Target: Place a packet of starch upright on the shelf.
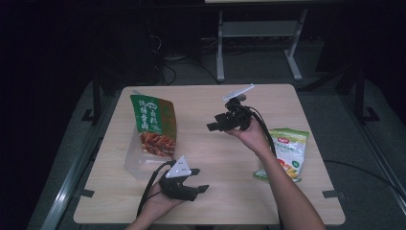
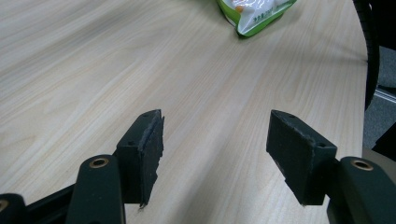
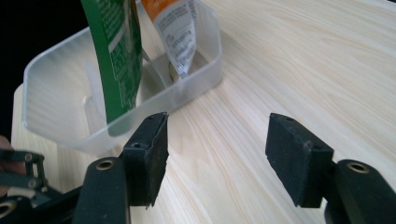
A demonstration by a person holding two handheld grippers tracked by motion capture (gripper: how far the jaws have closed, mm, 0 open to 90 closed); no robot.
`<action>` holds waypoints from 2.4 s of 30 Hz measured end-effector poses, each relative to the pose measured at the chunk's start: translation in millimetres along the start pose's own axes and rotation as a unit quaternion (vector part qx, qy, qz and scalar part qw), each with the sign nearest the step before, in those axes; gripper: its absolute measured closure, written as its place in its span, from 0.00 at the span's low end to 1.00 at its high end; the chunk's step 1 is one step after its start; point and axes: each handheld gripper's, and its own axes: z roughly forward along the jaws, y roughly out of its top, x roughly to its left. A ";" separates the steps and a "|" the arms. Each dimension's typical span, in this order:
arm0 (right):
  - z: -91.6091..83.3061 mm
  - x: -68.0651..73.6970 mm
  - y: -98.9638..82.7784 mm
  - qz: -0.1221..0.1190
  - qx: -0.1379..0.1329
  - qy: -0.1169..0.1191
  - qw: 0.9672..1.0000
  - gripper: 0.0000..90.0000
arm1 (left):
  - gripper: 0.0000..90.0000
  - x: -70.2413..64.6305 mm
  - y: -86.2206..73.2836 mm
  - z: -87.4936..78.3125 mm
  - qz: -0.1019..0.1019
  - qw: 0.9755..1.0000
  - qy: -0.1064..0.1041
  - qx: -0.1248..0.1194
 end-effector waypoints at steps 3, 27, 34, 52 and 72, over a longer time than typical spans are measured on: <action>-10.3 -1.4 -6.1 0.006 0.002 -0.007 1.000 0.41 | 0.40 0.3 -0.5 -0.3 0.001 1.000 -0.001 0.000; -76.5 -19.5 -67.8 0.058 0.019 -0.055 0.997 0.34 | 0.39 5.0 0.3 -2.6 0.001 1.000 -0.003 -0.006; -99.1 -25.3 -91.7 0.075 0.016 -0.073 0.994 0.33 | 0.39 3.9 0.2 -1.8 0.001 1.000 -0.001 -0.005; -146.3 -40.5 -151.3 0.119 0.027 -0.134 0.984 0.34 | 0.39 0.2 0.6 4.4 0.003 1.000 -0.005 0.002; -165.5 -69.6 -201.9 0.182 0.048 -0.192 0.963 0.39 | 0.39 -1.2 0.7 6.8 0.007 1.000 -0.008 0.005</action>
